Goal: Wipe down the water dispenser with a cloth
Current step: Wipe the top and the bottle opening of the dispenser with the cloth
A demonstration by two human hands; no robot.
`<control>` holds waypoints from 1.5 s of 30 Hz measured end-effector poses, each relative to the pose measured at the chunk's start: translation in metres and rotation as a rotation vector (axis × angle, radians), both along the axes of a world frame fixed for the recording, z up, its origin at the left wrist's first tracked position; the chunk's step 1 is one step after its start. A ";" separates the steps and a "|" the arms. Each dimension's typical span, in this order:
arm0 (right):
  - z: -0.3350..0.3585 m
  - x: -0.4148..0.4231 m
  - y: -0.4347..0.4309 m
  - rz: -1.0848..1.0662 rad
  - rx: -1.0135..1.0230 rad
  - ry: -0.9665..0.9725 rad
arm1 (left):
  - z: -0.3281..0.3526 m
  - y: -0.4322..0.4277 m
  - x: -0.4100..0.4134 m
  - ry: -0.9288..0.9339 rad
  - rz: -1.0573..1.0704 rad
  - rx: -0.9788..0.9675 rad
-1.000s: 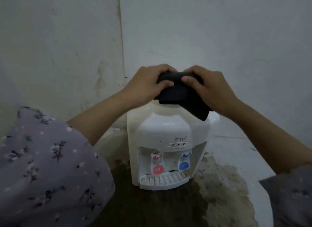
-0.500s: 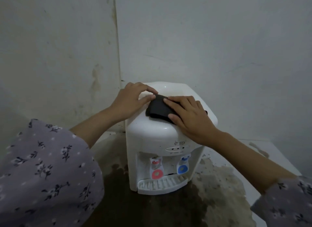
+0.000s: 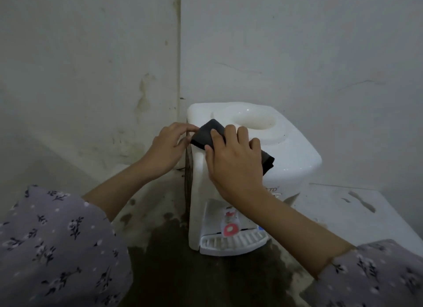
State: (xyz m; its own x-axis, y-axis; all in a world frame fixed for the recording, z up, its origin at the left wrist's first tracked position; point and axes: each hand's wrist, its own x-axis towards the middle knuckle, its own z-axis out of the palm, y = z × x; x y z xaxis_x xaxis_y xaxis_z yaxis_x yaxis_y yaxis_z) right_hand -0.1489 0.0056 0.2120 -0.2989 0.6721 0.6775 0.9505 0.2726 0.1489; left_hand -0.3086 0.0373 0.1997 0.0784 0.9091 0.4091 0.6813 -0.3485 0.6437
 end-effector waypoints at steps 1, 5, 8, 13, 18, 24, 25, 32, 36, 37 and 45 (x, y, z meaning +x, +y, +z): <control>-0.001 -0.005 0.001 0.003 0.005 -0.006 | -0.003 -0.004 0.000 -0.031 -0.002 0.002; -0.004 -0.019 -0.003 0.067 0.043 0.031 | -0.011 -0.014 0.001 -0.210 0.007 -0.006; -0.002 -0.027 -0.012 0.212 0.025 0.007 | -0.016 -0.013 -0.001 -0.339 -0.061 -0.005; 0.037 -0.018 -0.004 0.244 -0.217 0.346 | -0.017 -0.006 -0.007 -0.326 -0.009 -0.012; 0.035 0.002 0.013 0.017 -0.223 -0.032 | -0.026 0.009 -0.012 -0.271 -0.028 -0.024; 0.043 -0.022 0.020 0.013 -0.290 -0.263 | -0.033 0.032 -0.008 -0.262 0.005 -0.046; 0.046 -0.028 0.023 0.022 -0.285 -0.265 | -0.036 0.036 -0.008 -0.279 0.006 -0.051; 0.050 -0.065 0.064 -0.015 -0.298 -0.398 | -0.035 0.037 -0.003 -0.334 0.033 -0.016; 0.056 -0.078 0.099 -0.028 -0.370 -0.349 | -0.031 0.037 -0.005 -0.336 0.026 -0.015; 0.059 -0.080 0.106 -0.029 -0.400 -0.333 | -0.032 0.037 -0.007 -0.333 0.023 -0.016; 0.074 -0.082 0.137 0.025 -0.619 -0.208 | -0.038 0.037 -0.010 -0.313 -0.005 -0.080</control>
